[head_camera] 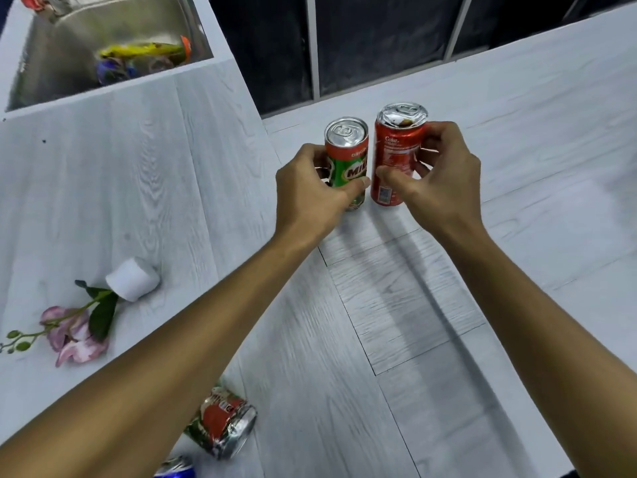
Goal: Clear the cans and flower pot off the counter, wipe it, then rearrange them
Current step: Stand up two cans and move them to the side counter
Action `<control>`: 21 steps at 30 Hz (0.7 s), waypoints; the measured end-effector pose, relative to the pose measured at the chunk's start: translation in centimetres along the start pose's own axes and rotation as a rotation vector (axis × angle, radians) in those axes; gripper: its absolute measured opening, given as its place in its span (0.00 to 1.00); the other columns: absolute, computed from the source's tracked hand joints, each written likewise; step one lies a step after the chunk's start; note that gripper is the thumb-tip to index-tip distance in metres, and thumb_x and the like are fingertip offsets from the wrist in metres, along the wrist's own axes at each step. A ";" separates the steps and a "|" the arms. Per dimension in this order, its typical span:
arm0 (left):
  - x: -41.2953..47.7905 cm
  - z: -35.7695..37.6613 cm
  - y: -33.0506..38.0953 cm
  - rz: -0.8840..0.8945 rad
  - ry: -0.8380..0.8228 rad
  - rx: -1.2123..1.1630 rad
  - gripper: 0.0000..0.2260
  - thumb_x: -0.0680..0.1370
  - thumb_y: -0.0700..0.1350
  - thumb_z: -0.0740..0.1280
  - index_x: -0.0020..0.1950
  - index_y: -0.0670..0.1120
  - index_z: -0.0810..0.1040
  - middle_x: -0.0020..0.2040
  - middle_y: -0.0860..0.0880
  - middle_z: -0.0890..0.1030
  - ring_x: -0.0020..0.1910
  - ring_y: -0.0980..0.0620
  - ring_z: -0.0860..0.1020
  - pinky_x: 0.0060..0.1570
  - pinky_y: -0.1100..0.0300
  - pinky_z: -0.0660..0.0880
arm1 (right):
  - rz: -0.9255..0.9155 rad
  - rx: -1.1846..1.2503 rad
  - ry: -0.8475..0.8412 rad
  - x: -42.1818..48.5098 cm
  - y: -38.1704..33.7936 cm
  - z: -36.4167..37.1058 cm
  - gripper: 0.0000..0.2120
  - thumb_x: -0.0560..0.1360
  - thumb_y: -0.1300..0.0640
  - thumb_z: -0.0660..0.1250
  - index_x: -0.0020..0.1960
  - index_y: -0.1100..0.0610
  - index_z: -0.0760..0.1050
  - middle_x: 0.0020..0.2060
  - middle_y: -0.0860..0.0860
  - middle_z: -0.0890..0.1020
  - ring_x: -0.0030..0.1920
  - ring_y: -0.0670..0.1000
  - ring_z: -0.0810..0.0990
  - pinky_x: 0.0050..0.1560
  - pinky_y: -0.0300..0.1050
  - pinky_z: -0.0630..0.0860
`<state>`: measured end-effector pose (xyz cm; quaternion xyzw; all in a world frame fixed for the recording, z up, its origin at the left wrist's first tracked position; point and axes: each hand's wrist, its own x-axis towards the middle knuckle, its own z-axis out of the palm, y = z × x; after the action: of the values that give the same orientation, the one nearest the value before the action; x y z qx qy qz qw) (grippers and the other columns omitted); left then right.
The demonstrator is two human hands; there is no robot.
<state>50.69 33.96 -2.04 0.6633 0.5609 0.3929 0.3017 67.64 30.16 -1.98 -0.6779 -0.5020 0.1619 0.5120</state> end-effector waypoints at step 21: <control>1.0 2.5 -1.0 0.022 -0.016 0.033 0.30 0.69 0.54 0.82 0.66 0.47 0.77 0.60 0.53 0.83 0.53 0.60 0.80 0.48 0.74 0.74 | 0.008 -0.026 -0.035 0.8 1.7 0.1 0.33 0.69 0.50 0.79 0.69 0.57 0.70 0.60 0.47 0.79 0.58 0.44 0.81 0.60 0.40 0.79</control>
<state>52.35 35.25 -3.95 0.6774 0.5576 0.3815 0.2909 68.78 30.93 -3.25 -0.6836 -0.5102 0.1692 0.4937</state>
